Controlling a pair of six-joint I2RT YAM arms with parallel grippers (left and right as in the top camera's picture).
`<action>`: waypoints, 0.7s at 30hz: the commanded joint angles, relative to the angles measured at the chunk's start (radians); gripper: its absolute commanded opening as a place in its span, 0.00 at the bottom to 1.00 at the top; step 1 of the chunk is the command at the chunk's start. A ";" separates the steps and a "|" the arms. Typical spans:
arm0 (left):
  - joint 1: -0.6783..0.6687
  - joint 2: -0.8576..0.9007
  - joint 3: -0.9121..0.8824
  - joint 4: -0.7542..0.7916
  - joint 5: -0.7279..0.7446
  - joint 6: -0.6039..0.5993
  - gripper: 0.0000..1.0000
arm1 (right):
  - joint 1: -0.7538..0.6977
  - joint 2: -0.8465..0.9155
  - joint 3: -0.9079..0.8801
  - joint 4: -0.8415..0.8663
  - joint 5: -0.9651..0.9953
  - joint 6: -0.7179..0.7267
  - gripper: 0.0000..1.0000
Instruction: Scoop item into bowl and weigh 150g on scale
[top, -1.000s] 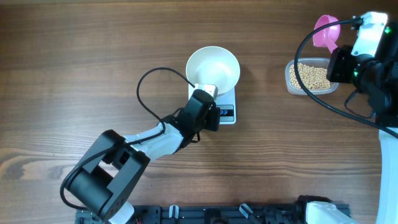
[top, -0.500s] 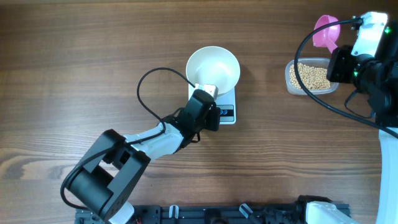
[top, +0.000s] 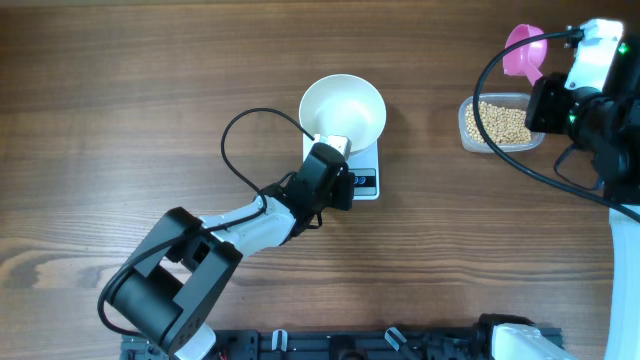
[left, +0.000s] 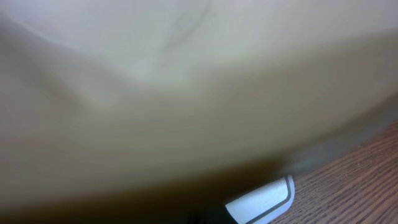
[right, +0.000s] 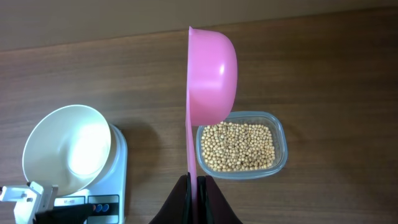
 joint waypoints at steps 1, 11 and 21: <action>-0.003 0.045 -0.017 -0.051 -0.011 -0.002 0.04 | -0.004 -0.011 0.018 0.000 0.017 -0.013 0.04; 0.000 0.045 -0.017 -0.049 -0.011 -0.002 0.04 | -0.004 -0.011 0.018 -0.014 0.017 -0.012 0.04; 0.000 -0.194 -0.016 -0.074 0.111 -0.002 0.04 | -0.004 -0.011 0.018 -0.046 0.016 0.000 0.04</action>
